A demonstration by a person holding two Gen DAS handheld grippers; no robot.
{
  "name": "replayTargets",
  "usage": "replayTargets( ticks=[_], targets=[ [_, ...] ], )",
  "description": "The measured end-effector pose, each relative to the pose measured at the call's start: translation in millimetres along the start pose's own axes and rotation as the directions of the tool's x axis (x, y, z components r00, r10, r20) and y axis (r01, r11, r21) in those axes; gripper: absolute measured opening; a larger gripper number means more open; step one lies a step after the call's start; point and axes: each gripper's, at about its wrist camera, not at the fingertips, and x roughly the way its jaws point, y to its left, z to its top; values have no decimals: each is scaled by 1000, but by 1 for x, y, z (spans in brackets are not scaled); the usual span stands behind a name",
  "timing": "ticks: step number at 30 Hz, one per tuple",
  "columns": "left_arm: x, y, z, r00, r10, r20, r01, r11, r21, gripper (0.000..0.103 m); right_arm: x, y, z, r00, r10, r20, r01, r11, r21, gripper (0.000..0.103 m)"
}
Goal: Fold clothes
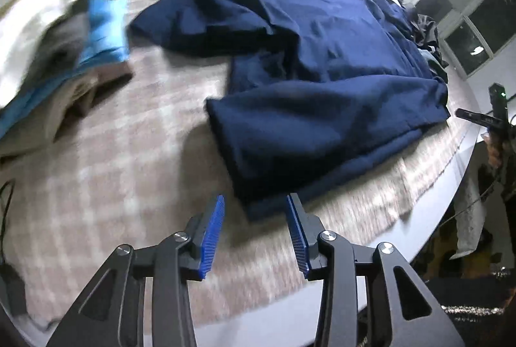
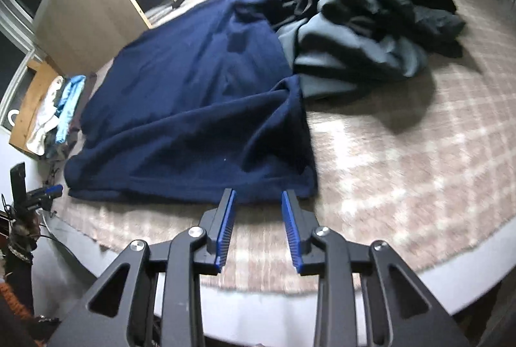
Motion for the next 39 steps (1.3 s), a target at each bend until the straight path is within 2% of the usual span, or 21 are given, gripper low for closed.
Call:
replayTargets(
  ticks=[3, 4, 5, 6, 10, 13, 17, 20, 22, 23, 25, 30, 35, 37, 38, 39],
  targets=[
    [10, -3, 10, 1000, 18, -7, -18, 1000, 18, 34, 15, 4, 6, 1000, -1, -14, 0, 1000, -18, 34],
    [10, -4, 13, 1000, 6, -7, -6, 1000, 20, 30, 18, 5, 7, 1000, 4, -19, -5, 1000, -24, 34],
    [7, -6, 15, 1000, -11, -2, 11, 1000, 25, 19, 20, 6, 9, 1000, 14, -24, -14, 999, -29, 34],
    [3, -9, 16, 1000, -18, 7, 18, 999, 33, 16, 20, 6, 11, 999, 21, -25, -22, 999, -32, 34],
    [-14, -27, 23, 998, -35, 44, 30, 994, 101, 17, 13, 7, 17, 998, 56, -1, -56, 998, -32, 34],
    [-6, -25, 28, 1000, -7, 12, 6, 995, 104, 23, 12, 4, 19, 998, 62, -4, -62, 998, -29, 34],
    [14, -9, 31, 997, 47, -58, -44, 998, 47, 29, 13, 3, 19, 998, 62, -25, -63, 998, -23, 34],
    [13, -5, 30, 995, 82, -52, -79, 996, 48, 35, 9, 3, 16, 998, 64, -24, -65, 997, -29, 34],
    [10, -4, 31, 992, 117, -41, -114, 992, 62, 41, 7, 3, 15, 997, 70, -28, -70, 997, -31, 34],
    [10, -4, 32, 991, 129, -33, -127, 990, 69, 47, 7, 3, 14, 997, 69, -31, -70, 997, -32, 34],
    [10, -2, 36, 992, 120, -27, -118, 991, 66, 48, 8, 3, 14, 997, 69, -36, -70, 997, -35, 34],
    [13, -12, 44, 999, 29, -38, -26, 996, 81, 44, 11, 4, 16, 997, 67, -42, -68, 997, -39, 34],
    [12, -25, 45, 999, 23, -40, -18, 991, 131, 44, 11, 4, 18, 996, 73, -44, -75, 996, -42, 34],
    [18, -22, 46, 998, 28, -57, -21, 993, 117, 44, 11, 4, 19, 996, 77, -47, -79, 996, -46, 34],
    [22, -19, 46, 997, 28, -70, -20, 995, 101, 41, 12, 4, 19, 996, 75, -49, -77, 996, -49, 34],
    [27, -16, 47, 996, 27, -83, -20, 996, 86, 20, 12, 3, 20, 996, 71, -52, -73, 996, -52, 34]
  ],
)
